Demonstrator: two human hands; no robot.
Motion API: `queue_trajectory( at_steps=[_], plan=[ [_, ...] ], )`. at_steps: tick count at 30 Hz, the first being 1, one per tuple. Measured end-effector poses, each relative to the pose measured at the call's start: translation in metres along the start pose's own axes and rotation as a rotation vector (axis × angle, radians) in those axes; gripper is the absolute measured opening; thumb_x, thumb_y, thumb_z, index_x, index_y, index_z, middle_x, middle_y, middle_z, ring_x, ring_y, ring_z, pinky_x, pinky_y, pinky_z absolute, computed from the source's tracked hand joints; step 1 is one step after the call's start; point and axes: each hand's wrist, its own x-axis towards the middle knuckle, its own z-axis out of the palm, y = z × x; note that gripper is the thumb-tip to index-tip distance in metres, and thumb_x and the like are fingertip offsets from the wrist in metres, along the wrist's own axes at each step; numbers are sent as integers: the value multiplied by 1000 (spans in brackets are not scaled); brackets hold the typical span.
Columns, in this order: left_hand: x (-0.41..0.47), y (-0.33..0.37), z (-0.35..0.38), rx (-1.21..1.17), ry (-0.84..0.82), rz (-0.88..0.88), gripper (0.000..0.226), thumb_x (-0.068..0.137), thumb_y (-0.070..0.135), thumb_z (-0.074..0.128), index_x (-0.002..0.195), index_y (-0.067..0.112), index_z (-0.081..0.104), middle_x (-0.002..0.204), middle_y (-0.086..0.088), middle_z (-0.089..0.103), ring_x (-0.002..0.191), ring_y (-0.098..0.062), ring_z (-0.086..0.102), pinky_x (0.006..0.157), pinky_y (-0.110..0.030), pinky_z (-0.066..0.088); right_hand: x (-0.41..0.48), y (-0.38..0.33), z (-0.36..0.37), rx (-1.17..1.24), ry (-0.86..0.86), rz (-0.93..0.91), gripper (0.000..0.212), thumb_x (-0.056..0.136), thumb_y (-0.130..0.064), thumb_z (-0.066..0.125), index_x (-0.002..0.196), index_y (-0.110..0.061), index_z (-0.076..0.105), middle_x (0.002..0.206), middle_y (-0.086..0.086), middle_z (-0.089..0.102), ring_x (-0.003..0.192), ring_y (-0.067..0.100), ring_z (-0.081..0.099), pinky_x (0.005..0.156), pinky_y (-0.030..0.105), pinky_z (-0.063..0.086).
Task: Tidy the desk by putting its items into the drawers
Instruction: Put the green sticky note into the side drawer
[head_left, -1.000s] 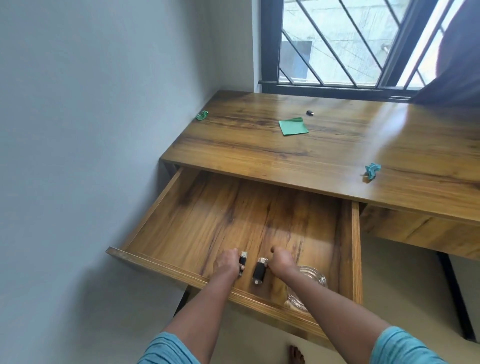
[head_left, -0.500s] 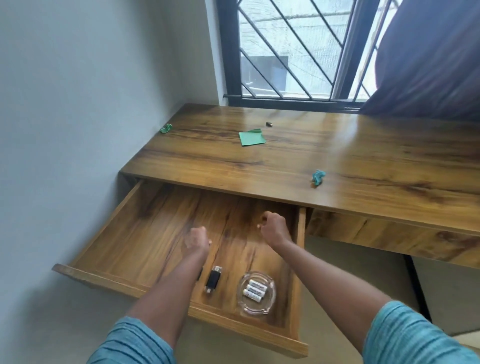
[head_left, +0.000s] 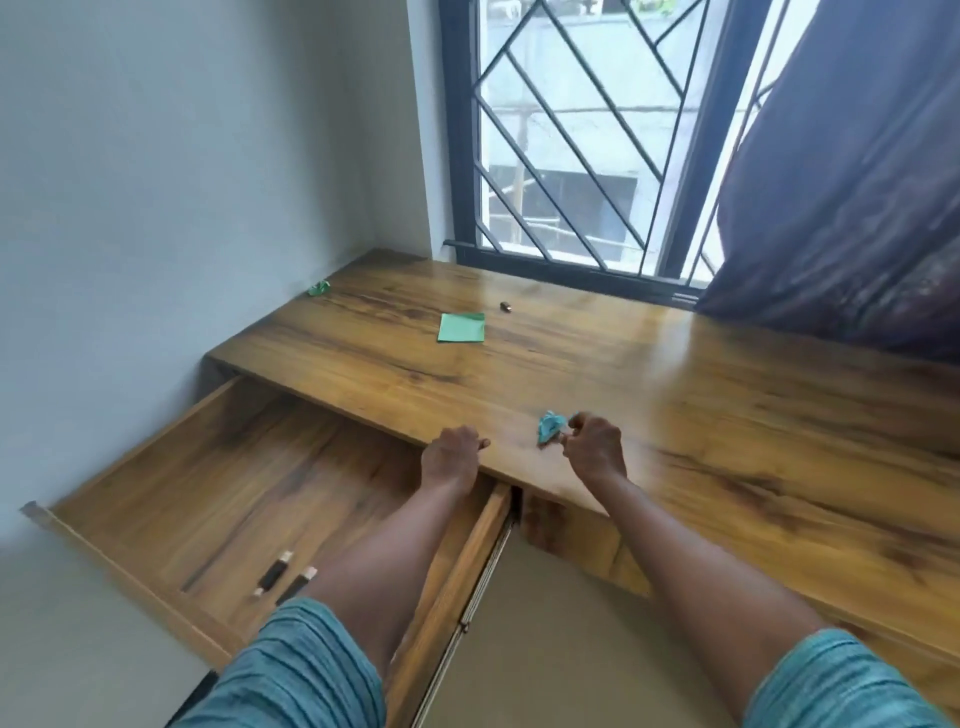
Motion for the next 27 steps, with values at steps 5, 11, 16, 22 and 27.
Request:
queue_trajectory(
  at_steps=[5,11,16,22,27],
  plan=[
    [36,14,-12,-18,47,-48,27,99,24,45,106,7,65,107,-12,69,99,-27,65,76,-34,51,44,-4,-8,34,-24,-15,27,87,-10,63,112,-1,62,114,19,63,103,30,62,86,30,49],
    [116,16,-20,-75,-15,-275,39,96,35,50,112,2,63,117,-15,64,110,-30,60,84,-36,48,108,-17,2,-92,-94,-120,28,89,-14,60,115,-1,61,122,18,53,111,31,55,89,29,43],
    [204,17,-15,-109,-31,-452,51,93,43,52,123,1,56,130,-17,57,121,-32,53,96,-38,46,187,-32,18,-232,-176,-240,28,90,-17,58,114,-3,63,121,16,53,108,34,56,88,30,44],
    [294,21,-3,-85,-59,-557,64,84,51,61,130,7,52,134,-12,53,123,-29,47,94,-34,44,287,-67,52,-329,-233,-338,27,93,-18,53,111,-1,64,119,16,56,108,34,56,90,36,47],
    [344,23,12,29,-164,-686,89,69,62,69,135,8,43,136,-14,42,123,-30,41,103,-36,39,347,-88,92,-358,-246,-365,29,95,-17,48,119,-6,61,116,16,57,105,34,56,88,39,48]
  ],
)
